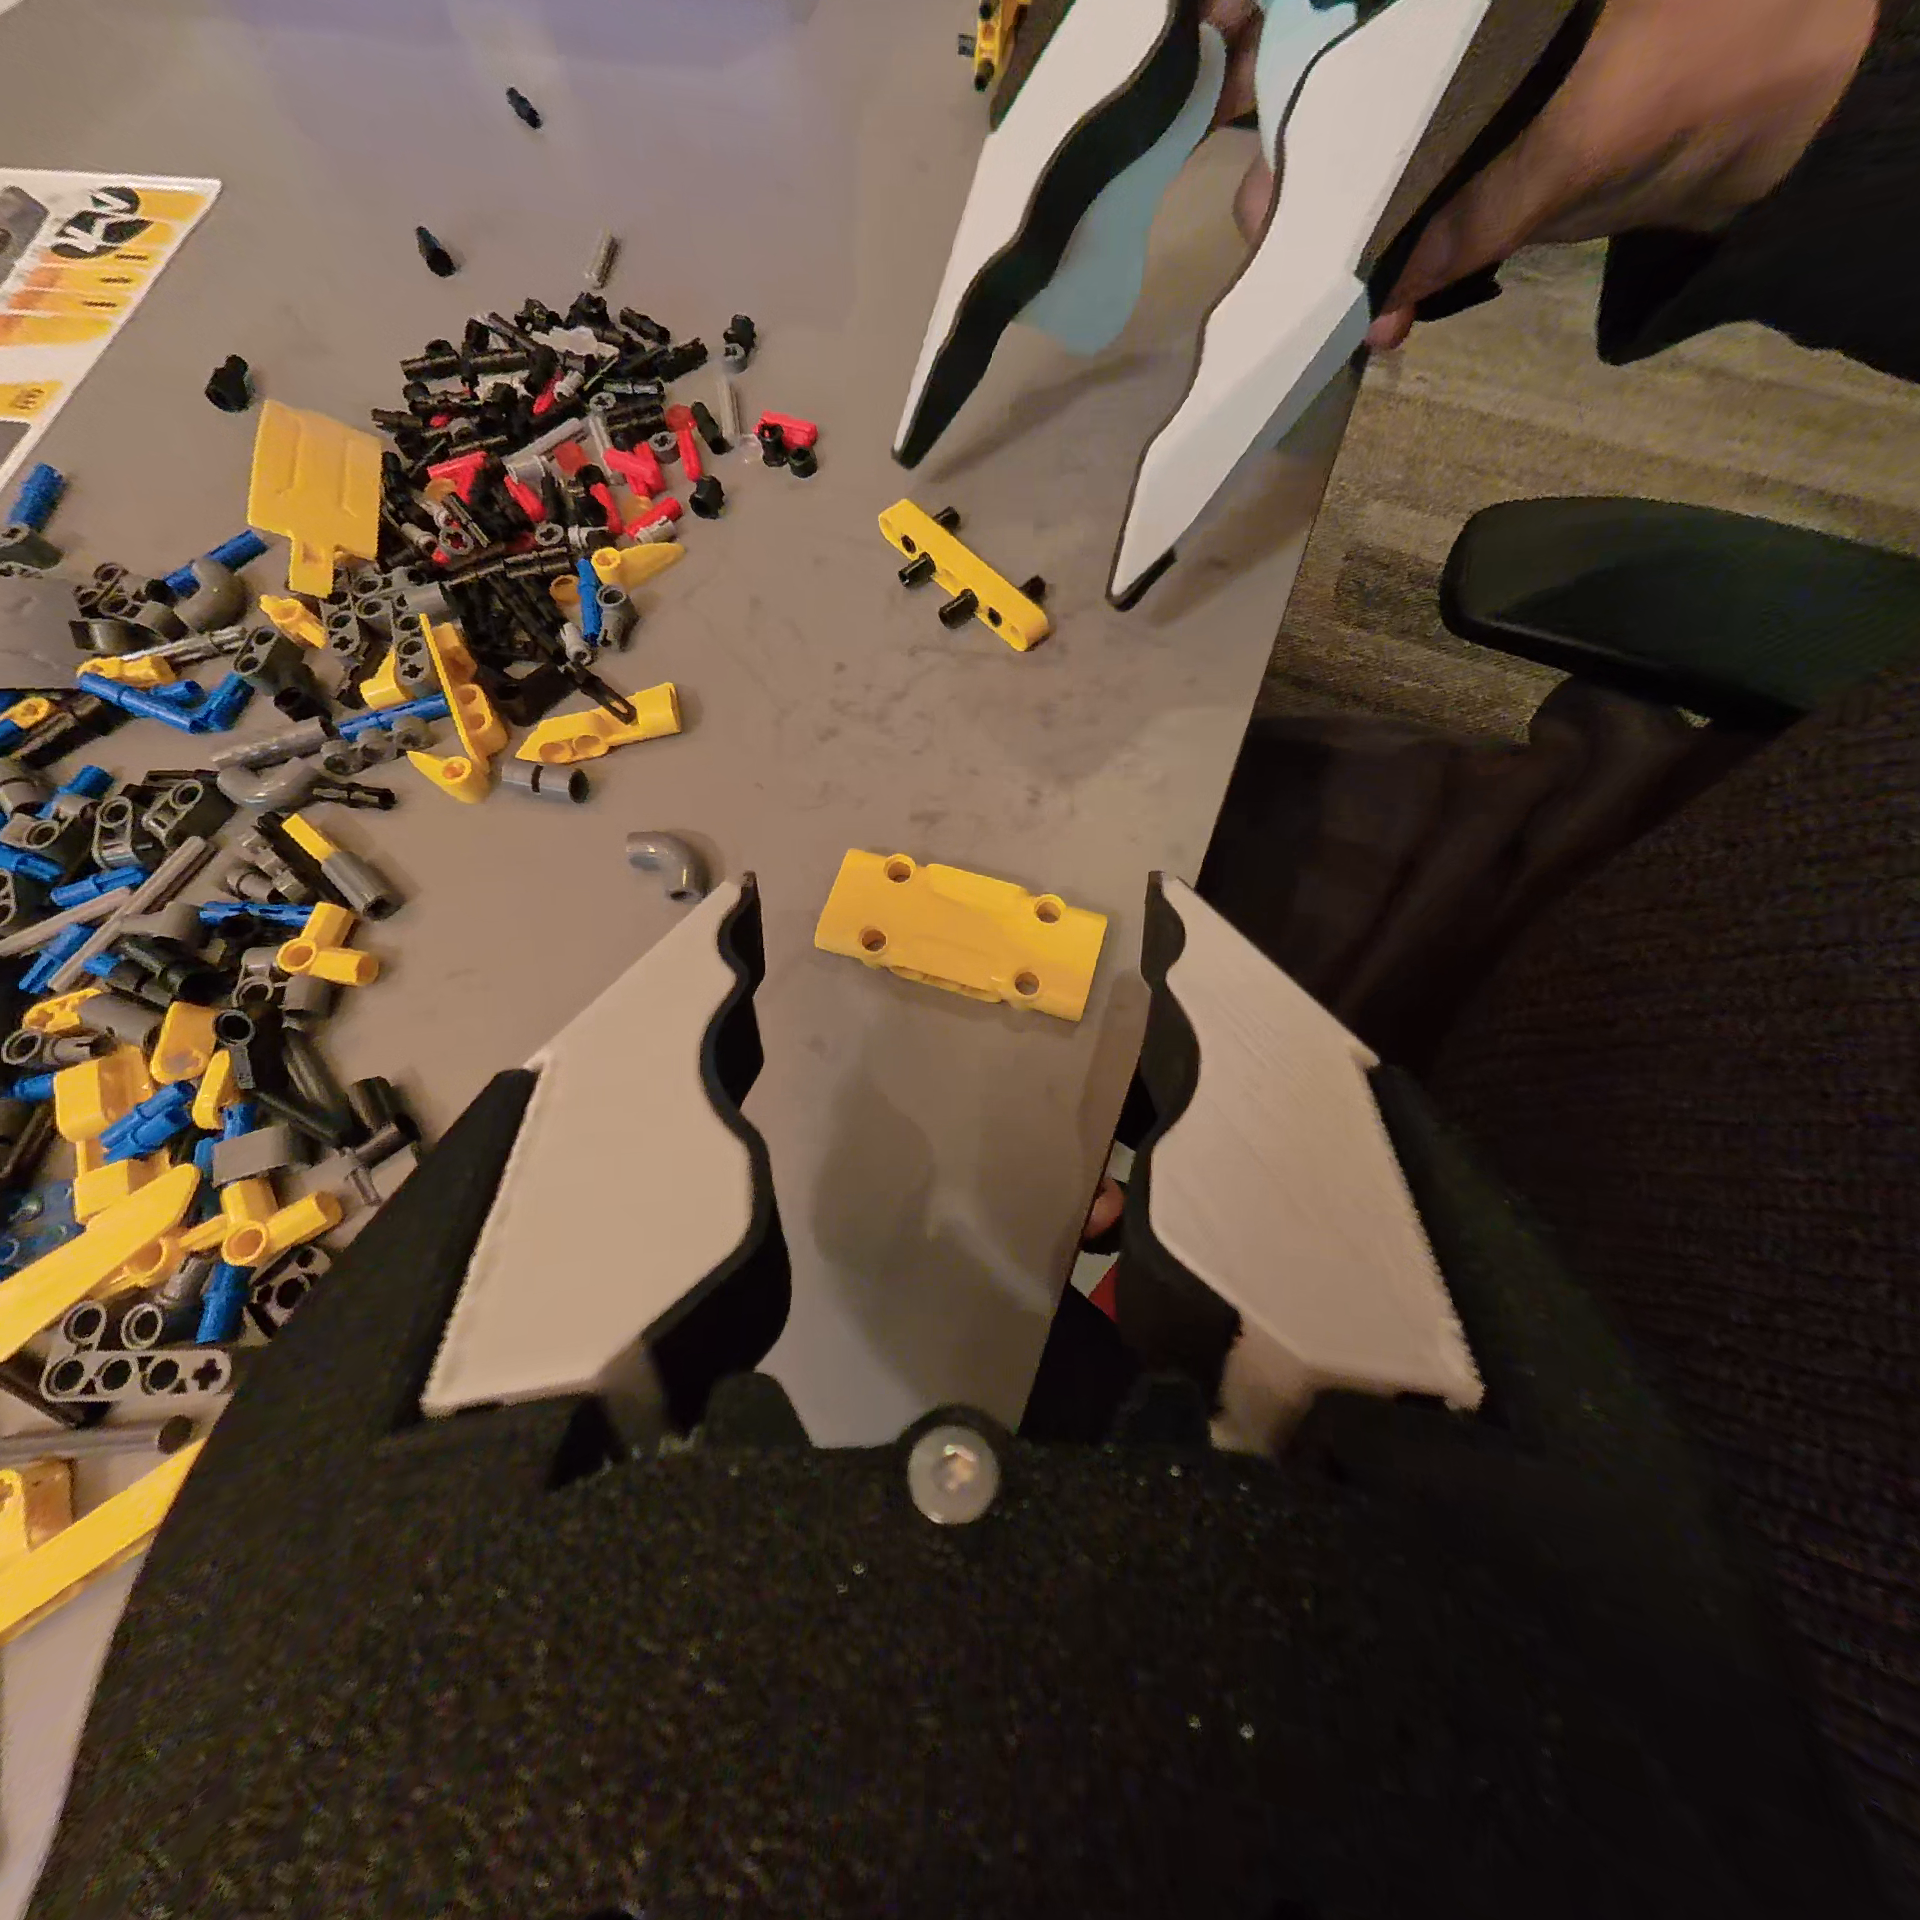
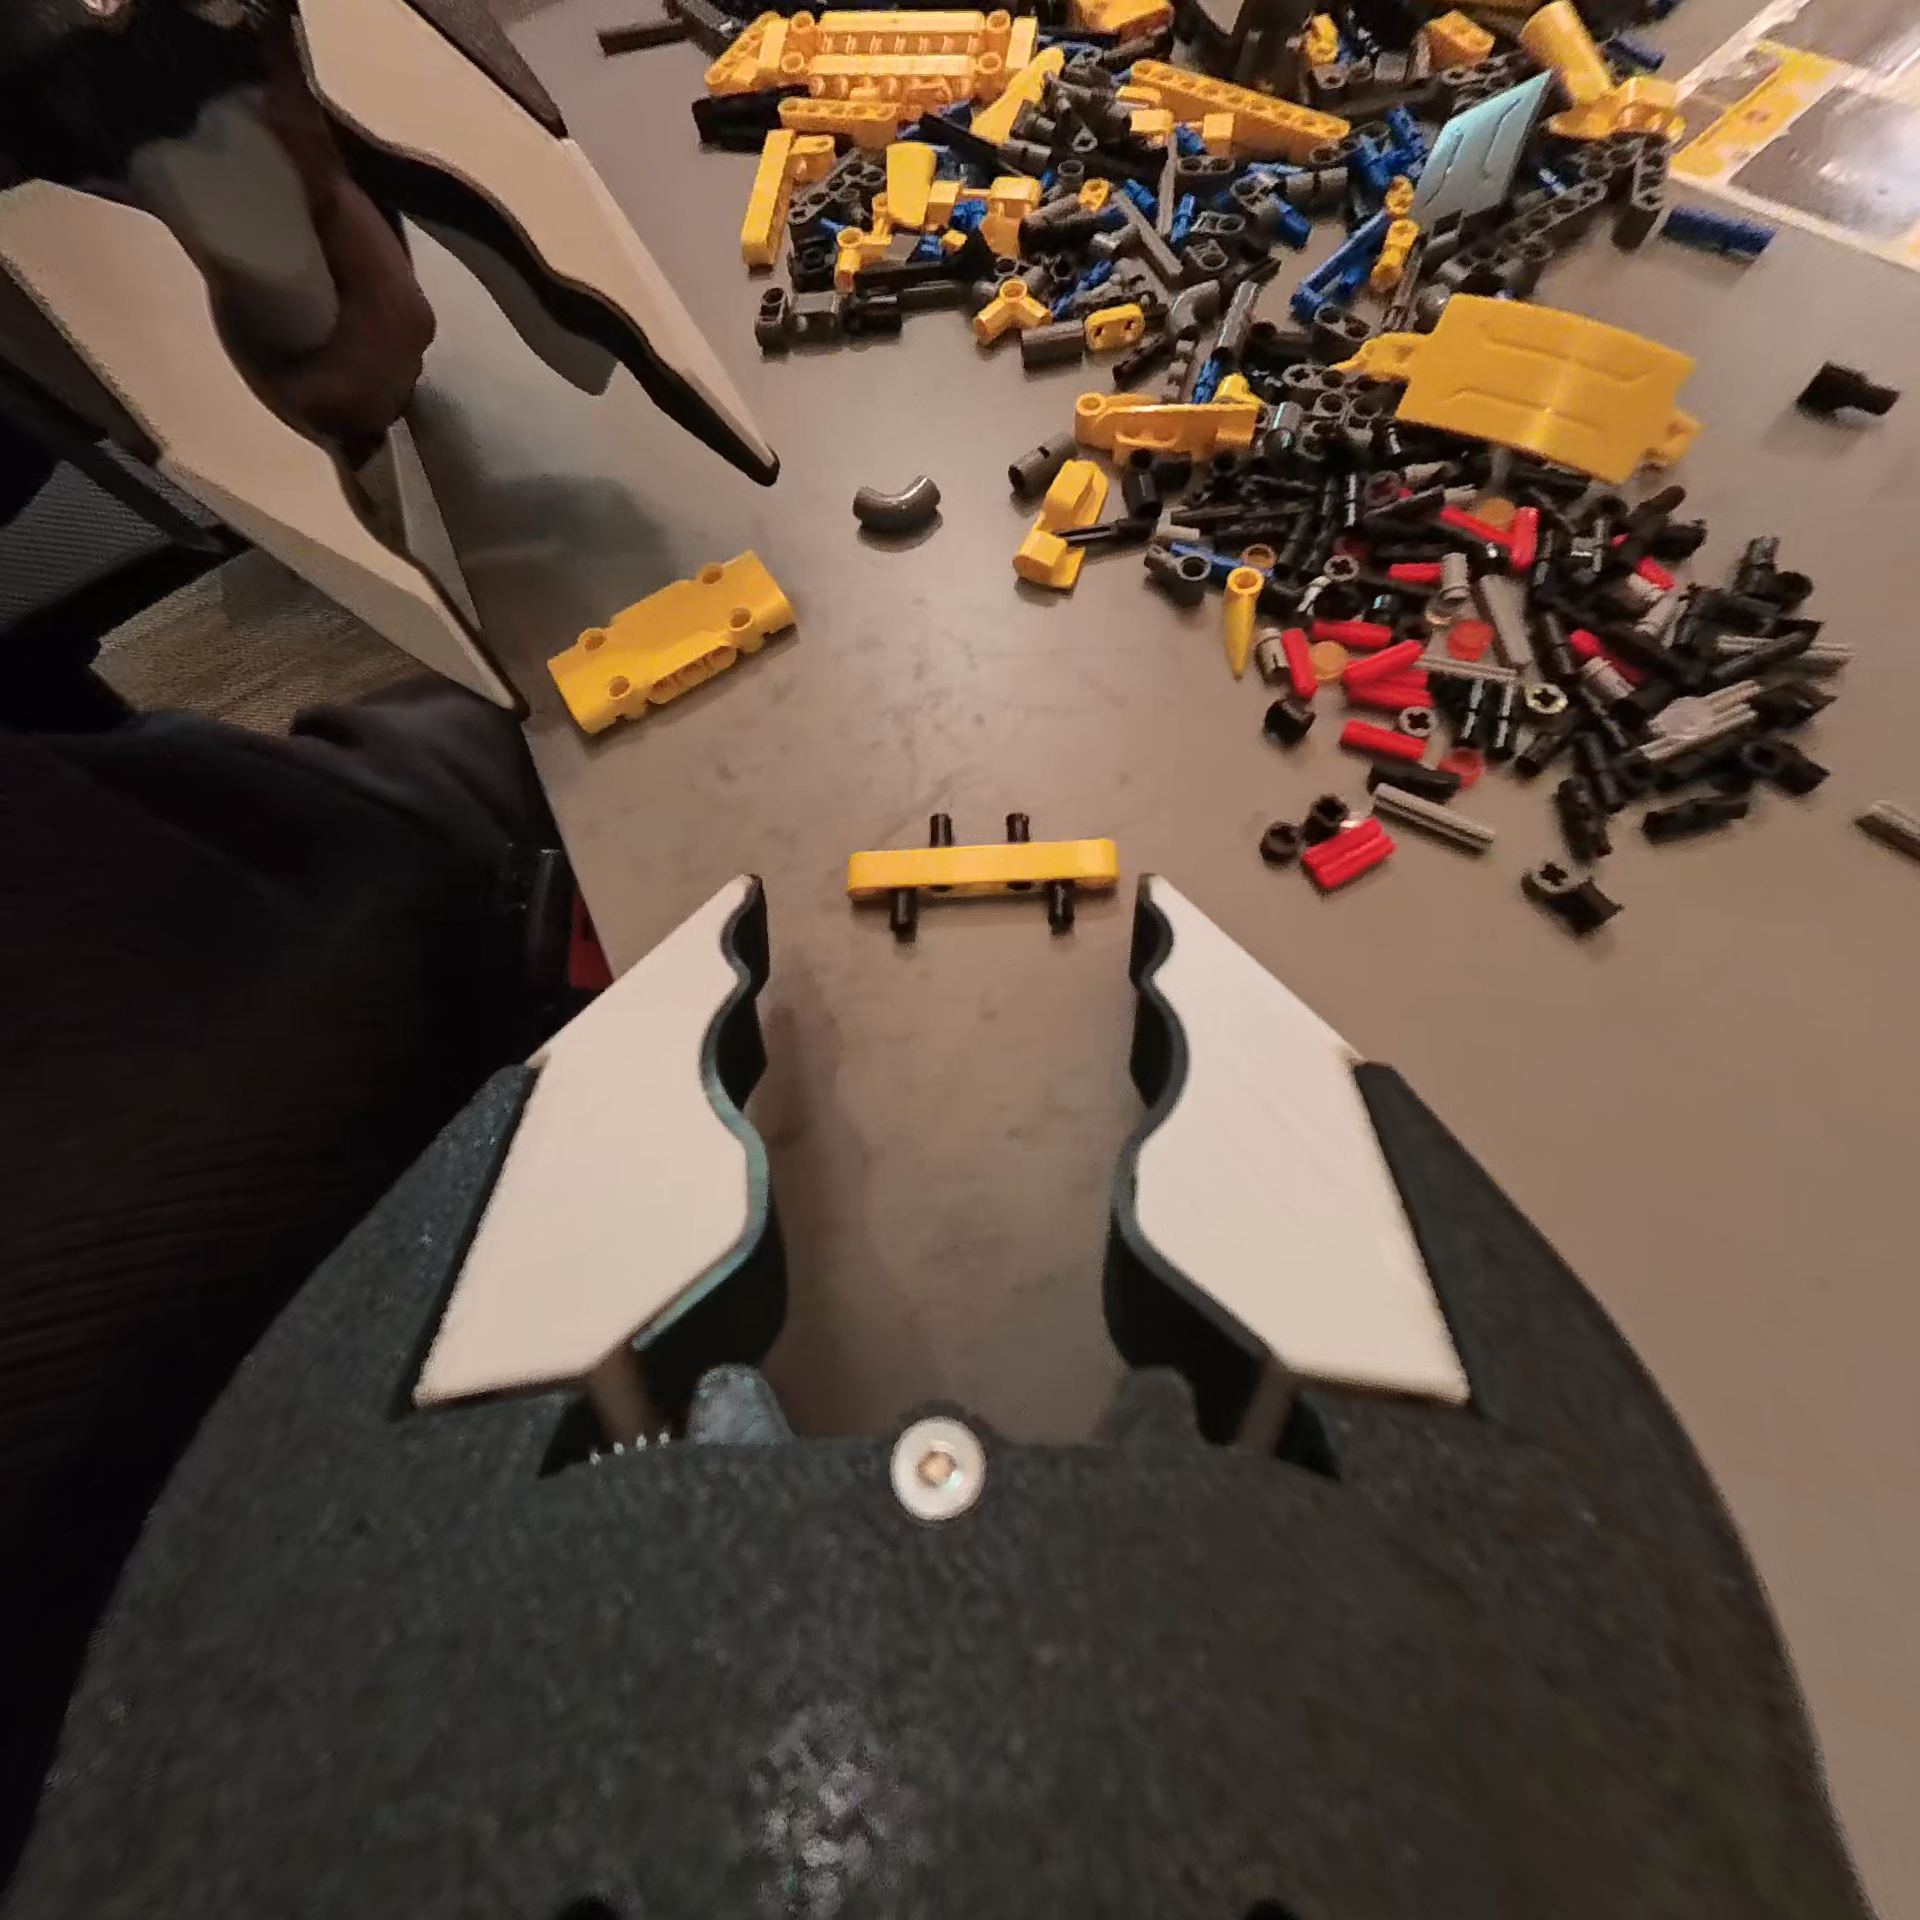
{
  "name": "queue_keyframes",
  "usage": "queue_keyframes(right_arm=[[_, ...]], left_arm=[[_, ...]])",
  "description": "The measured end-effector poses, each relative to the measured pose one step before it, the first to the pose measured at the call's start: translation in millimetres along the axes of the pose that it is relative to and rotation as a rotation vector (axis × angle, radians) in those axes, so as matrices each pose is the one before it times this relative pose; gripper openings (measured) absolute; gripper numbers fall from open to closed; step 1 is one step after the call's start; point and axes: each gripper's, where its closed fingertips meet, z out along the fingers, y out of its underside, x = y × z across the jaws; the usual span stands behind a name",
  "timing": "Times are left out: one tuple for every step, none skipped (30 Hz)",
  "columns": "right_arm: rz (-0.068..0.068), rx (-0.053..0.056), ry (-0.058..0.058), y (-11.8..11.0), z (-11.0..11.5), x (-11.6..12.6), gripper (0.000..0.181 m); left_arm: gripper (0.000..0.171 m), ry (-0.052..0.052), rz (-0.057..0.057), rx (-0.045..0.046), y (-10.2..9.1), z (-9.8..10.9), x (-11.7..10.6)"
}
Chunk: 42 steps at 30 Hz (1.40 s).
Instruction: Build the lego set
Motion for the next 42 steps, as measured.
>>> queue_keyframes(right_arm=[[0.0005,-0.0062,-0.0075,-0.60,2.22,0.37,0.070],[0.0015,-0.0173,-0.0009,0.78,2.61,1.10,0.070],[0.0006,-0.0272,-0.0003,2.36,3.21,0.86,0.070],[-0.0058,-0.0147,0.0061,0.44,2.16,0.97,0.068],[-0.0127,-0.0051,0.0066,-0.47,0.76,0.42,0.059],[-0.0100,-0.0079,0.0059,0.11,1.18,0.40,0.055],[-0.0067,0.0005,-0.0024,-0.96,1.03,-0.94,0.055],[-0.0015,0.0025,-0.0046,-1.03,1.32,-1.13,0.055],[-0.0037,0.0031,-0.0052,-1.10,1.39,-1.29,0.055],[-0.0079,0.0026,-0.0082,-1.26,1.54,-2.06,0.055],[-0.0074,0.0029,-0.0119,-1.50,2.01,-3.12,0.054],[-0.0126,0.0022,-0.0179,-1.74,2.39,-4.77,0.054],[-0.0218,-0.0019,-0.0263,-1.79,2.76,-6.83,0.054],[-0.0274,-0.0015,-0.0259,-2.04,3.04,-7.65,0.054],[-0.0319,-0.0010,-0.0238,-2.50,3.46,-7.80,0.053],[-0.0332,-0.0015,-0.0221,-2.54,3.43,-7.06,0.053],[-0.0297,-0.0012,-0.0206,-2.57,3.19,-5.70,0.054],[-0.0237,-0.0006,-0.0178,-2.42,2.72,-3.74,0.054],[-0.0150,-0.0014,-0.0166,-1.74,2.25,-1.83,0.054],[-0.0065,-0.0020,-0.0163,-1.27,1.59,-0.44,0.054],[-0.0035,-0.0012,-0.0175,-0.83,1.35,0.26,0.053],[-0.0009,-0.0021,-0.0175,-0.59,0.93,0.37,0.053],[-0.0027,-0.0038,-0.0198,-0.36,0.81,-0.23,0.053],[-0.0039,-0.0053,-0.0180,-0.32,0.77,-0.42,0.053],[-0.0038,-0.0076,-0.0130,-0.27,0.52,-0.22,0.053],[-0.0083,-0.0106,-0.0075,-0.18,0.19,-0.12,0.053],[-0.0120,-0.0128,-0.0044,-0.24,0.26,-0.35,0.053],[-0.0122,-0.0130,-0.0013,-0.40,0.11,-0.03,0.053],[-0.0122,-0.0121,-0.0025,-0.39,0.26,-0.02,0.053],[-0.0122,-0.0108,-0.0040,-0.53,0.25,0.00,0.053],[-0.0080,-0.0091,-0.0045,-0.50,0.42,0.37,0.053],[-0.0044,-0.0103,-0.0100,-0.15,0.35,-0.07,0.053],[-0.0030,-0.0097,-0.0112,0.13,0.12,-0.04,0.053],[-0.0001,-0.0093,-0.0108,0.15,0.16,-0.04,0.053],[0.0008,-0.0080,-0.0097,0.07,0.27,-0.01,0.052],[-0.0003,-0.0080,-0.0086,0.17,0.19,-0.16,0.052],[-0.0004,-0.0107,-0.0070,0.08,0.15,0.03,0.052],[0.0035,-0.0161,-0.0059,0.09,0.09,0.22,0.052],[0.0044,-0.0237,-0.0029,0.05,-0.05,0.23,0.052],[0.0059,-0.0270,-0.0014,-0.51,-0.43,0.05,0.048],[-0.0013,-0.0122,0.0026,-2.77,-2.05,0.34,0.028],[-0.0129,-0.0095,0.0093,-2.43,-1.39,0.82,0.022]], left_arm=[[0.073,0.0011,0.0003,-0.00214,-0.20,0.04,-0.17],[0.073,-0.0012,0.0050,-0.00364,0.16,0.05,-0.30],[0.073,-0.0033,0.0099,-0.00539,0.39,-0.08,-0.44],[0.073,-0.0057,0.0110,-0.00686,0.64,-0.27,-0.84],[0.073,-0.0010,0.0076,-0.00687,0.60,-0.38,-0.24],[0.074,0.0185,0.0020,-0.00711,0.62,-0.53,2.49],[0.074,0.0362,-0.0027,-0.00590,0.50,-0.55,4.58],[0.077,0.0175,-0.0098,0.00001,-0.60,-0.38,1.45],[0.079,0.0058,-0.0057,0.00315,-1.00,-0.22,-0.33],[0.080,0.0079,0.0017,0.00033,-0.42,-0.17,0.15],[0.080,-0.0013,0.0048,-0.00463,0.16,0.29,-1.05],[0.080,-0.0029,0.0084,-0.00931,0.85,0.56,-1.04],[0.081,-0.0004,0.0104,-0.01287,1.42,0.84,-0.63],[0.081,-0.0028,0.0099,-0.01456,1.74,1.05,-0.98],[0.082,-0.0025,0.0094,-0.01427,1.70,1.34,-0.95],[0.082,0.0043,0.0111,-0.01389,1.52,1.48,0.03],[0.082,0.0031,0.0136,-0.01332,1.49,1.56,-0.11],[0.082,-0.0024,0.0142,-0.01429,1.47,1.46,-1.06],[0.081,0.0048,0.0138,-0.01578,1.73,1.43,-0.33],[0.080,0.0080,0.0101,-0.01247,1.21,1.14,-0.08],[0.076,0.0161,0.0027,-0.00250,-0.18,0.44,0.81],[0.065,0.0126,-0.0003,-0.00157,-0.10,0.15,0.35],[0.059,0.0165,0.0006,-0.00006,-0.05,0.38,1.18],[0.058,0.0110,-0.0036,0.00304,-0.28,0.38,0.50],[0.058,0.0050,0.0008,0.00213,-0.09,0.24,-0.08],[0.058,0.0039,0.0025,-0.00004,0.09,-0.08,0.10],[0.058,0.0042,0.0029,-0.00064,0.08,-0.03,0.16],[0.058,0.0052,0.0048,-0.00032,0.05,-0.02,0.39],[0.058,0.0043,0.0064,0.00040,0.02,0.09,0.38],[0.058,0.0050,0.0038,0.00077,-0.14,0.09,0.30],[0.058,0.0046,0.0037,0.00168,-0.20,0.22,0.26],[0.058,0.0037,0.0032,0.00065,0.00,-0.04,0.02],[0.058,0.0033,0.0007,0.00183,-0.03,0.05,-0.04],[0.058,0.0024,0.0000,0.00306,-0.04,0.11,0.06],[0.058,0.0017,0.0013,0.00347,-0.04,-0.07,-0.05],[0.058,0.0019,0.0006,0.00356,0.02,0.01,0.03],[0.058,0.0017,0.0010,0.00410,0.00,-0.02,0.02],[0.058,0.0017,-0.0009,0.00576,-0.11,-0.03,0.02],[0.058,0.0031,-0.0049,0.00693,-0.06,-0.04,0.03],[0.058,0.0031,-0.0044,0.00107,0.01,-0.24,0.03],[0.058,-0.0003,0.0011,-0.00049,0.01,0.03,0.07],[0.058,-0.0015,0.0021,-0.00031,0.09,0.08,-0.04]])
